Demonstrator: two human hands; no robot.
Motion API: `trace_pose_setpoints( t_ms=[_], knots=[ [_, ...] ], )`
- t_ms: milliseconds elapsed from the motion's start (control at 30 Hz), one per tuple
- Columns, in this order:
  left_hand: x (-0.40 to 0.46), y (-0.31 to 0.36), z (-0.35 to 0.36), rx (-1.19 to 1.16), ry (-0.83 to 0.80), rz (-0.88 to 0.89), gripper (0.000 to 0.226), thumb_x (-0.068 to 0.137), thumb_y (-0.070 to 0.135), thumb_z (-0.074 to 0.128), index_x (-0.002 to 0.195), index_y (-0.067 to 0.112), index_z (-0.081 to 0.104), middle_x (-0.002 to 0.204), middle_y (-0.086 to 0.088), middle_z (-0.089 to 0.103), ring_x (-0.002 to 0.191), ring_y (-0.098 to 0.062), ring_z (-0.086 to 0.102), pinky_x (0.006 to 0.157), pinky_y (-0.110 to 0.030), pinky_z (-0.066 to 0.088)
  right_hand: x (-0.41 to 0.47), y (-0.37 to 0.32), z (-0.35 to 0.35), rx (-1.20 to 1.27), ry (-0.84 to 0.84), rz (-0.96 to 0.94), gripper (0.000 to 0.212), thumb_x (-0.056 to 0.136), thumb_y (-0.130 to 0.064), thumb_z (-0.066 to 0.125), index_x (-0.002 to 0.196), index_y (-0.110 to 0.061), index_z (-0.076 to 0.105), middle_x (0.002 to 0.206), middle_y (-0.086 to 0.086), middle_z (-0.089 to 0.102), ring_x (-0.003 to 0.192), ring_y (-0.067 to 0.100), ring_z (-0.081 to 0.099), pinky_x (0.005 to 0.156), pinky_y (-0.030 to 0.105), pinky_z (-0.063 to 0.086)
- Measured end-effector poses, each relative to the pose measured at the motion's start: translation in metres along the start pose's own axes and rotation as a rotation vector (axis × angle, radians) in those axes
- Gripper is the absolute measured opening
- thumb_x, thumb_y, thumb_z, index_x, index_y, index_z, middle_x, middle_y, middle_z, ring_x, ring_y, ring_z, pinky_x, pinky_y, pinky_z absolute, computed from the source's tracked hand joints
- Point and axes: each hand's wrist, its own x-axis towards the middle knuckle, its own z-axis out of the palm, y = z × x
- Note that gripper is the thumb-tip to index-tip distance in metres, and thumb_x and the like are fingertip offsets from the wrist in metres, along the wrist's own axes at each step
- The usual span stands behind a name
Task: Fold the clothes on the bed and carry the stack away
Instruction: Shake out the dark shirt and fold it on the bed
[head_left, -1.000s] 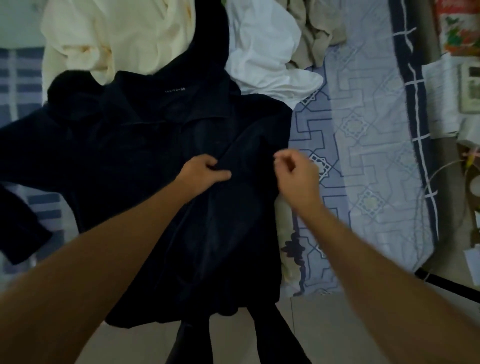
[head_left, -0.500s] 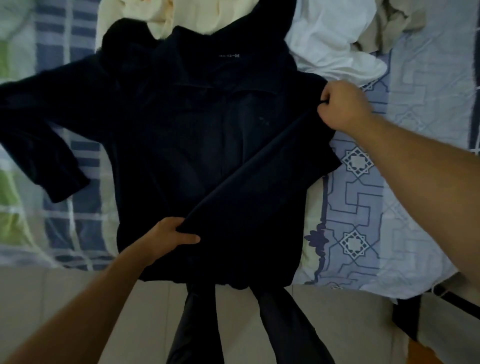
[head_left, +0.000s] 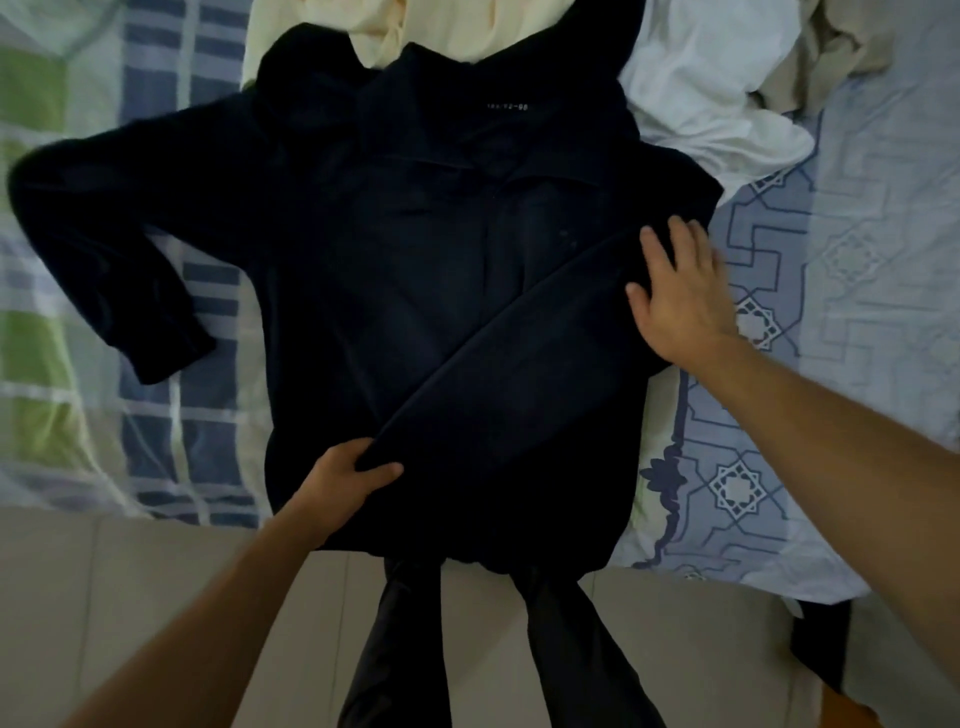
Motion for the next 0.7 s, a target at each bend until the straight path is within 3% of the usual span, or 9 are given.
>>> trace_pose_setpoints(
  t_ms=[67, 167, 233, 333, 467, 600, 700],
  knots=[
    [0.0, -0.006, -0.002, 0.113, 0.057, 0.044, 0.016, 0.081, 0.05, 0.082, 0.091, 0.043, 0.072, 0.088, 0.014, 0.076, 0.078, -0.004, 0.072, 0.071, -0.025, 0.057, -0.01, -0.007, 0.008, -0.003, 0.036, -0.055, 0.066, 0.103, -0.038, 0.05, 0.16, -0.014, 0.028, 0.165, 0.022, 0.024, 0.152, 0.043, 0.021, 0.121, 0.059, 0.022],
    [-0.002, -0.017, -0.002, 0.214, 0.201, 0.061, 0.029, 0.075, 0.056, 0.084, 0.087, 0.036, 0.066, 0.083, 0.016, 0.07, 0.075, 0.0, 0.066, 0.06, -0.017, 0.046, -0.028, -0.014, 0.019, -0.053, -0.06, -0.035, 0.067, 0.103, -0.04, 0.049, 0.161, -0.012, 0.027, 0.166, 0.023, 0.022, 0.153, 0.043, 0.018, 0.123, 0.059, 0.02],
    [-0.003, -0.02, -0.002, 0.266, 0.263, 0.078, 0.036, 0.073, 0.057, 0.085, 0.09, 0.037, 0.061, 0.086, 0.02, 0.065, 0.076, 0.003, 0.06, 0.06, -0.016, 0.042, -0.035, -0.023, 0.019, -0.019, 0.006, -0.02, 0.066, 0.103, -0.037, 0.049, 0.159, -0.009, 0.029, 0.163, 0.024, 0.026, 0.151, 0.043, 0.022, 0.122, 0.058, 0.02],
    [-0.006, -0.02, -0.006, 0.319, 0.308, 0.118, 0.042, 0.072, 0.059, 0.084, 0.1, 0.041, 0.058, 0.087, 0.022, 0.06, 0.078, 0.007, 0.055, 0.063, -0.021, 0.043, -0.043, -0.053, 0.017, 0.059, 0.079, -0.182, 0.064, 0.1, -0.035, 0.048, 0.156, -0.007, 0.035, 0.158, 0.024, 0.034, 0.146, 0.044, 0.03, 0.12, 0.059, 0.026],
    [-0.006, -0.014, -0.022, 0.258, 0.392, 0.135, 0.034, 0.079, 0.066, 0.073, 0.097, 0.039, 0.06, 0.08, 0.019, 0.064, 0.074, 0.004, 0.059, 0.062, -0.021, 0.047, -0.056, -0.106, 0.025, 0.101, 0.089, -0.331, 0.055, 0.093, -0.023, 0.07, 0.142, -0.003, 0.054, 0.139, 0.023, 0.051, 0.125, 0.042, 0.048, 0.107, 0.057, 0.042],
    [0.005, 0.002, -0.087, 0.091, 0.713, 0.118, 0.028, 0.087, 0.051, 0.072, 0.088, 0.027, 0.059, 0.085, 0.011, 0.063, 0.082, -0.014, 0.062, 0.066, -0.03, 0.044, -0.044, -0.171, 0.02, 0.179, 0.031, -0.345, 0.041, 0.086, -0.022, 0.078, 0.124, -0.01, 0.066, 0.11, 0.008, 0.061, 0.097, 0.031, 0.062, 0.086, 0.046, 0.049],
    [0.03, 0.01, -0.156, 0.035, 0.986, 0.047, 0.046, 0.081, 0.041, 0.081, 0.104, 0.012, 0.054, 0.111, -0.009, 0.055, 0.107, -0.032, 0.053, 0.086, -0.042, 0.043, -0.029, -0.22, 0.012, 0.298, -0.06, -0.363, 0.034, 0.091, -0.021, 0.072, 0.124, -0.013, 0.066, 0.11, 0.002, 0.062, 0.096, 0.022, 0.064, 0.082, 0.035, 0.051]
  ],
)
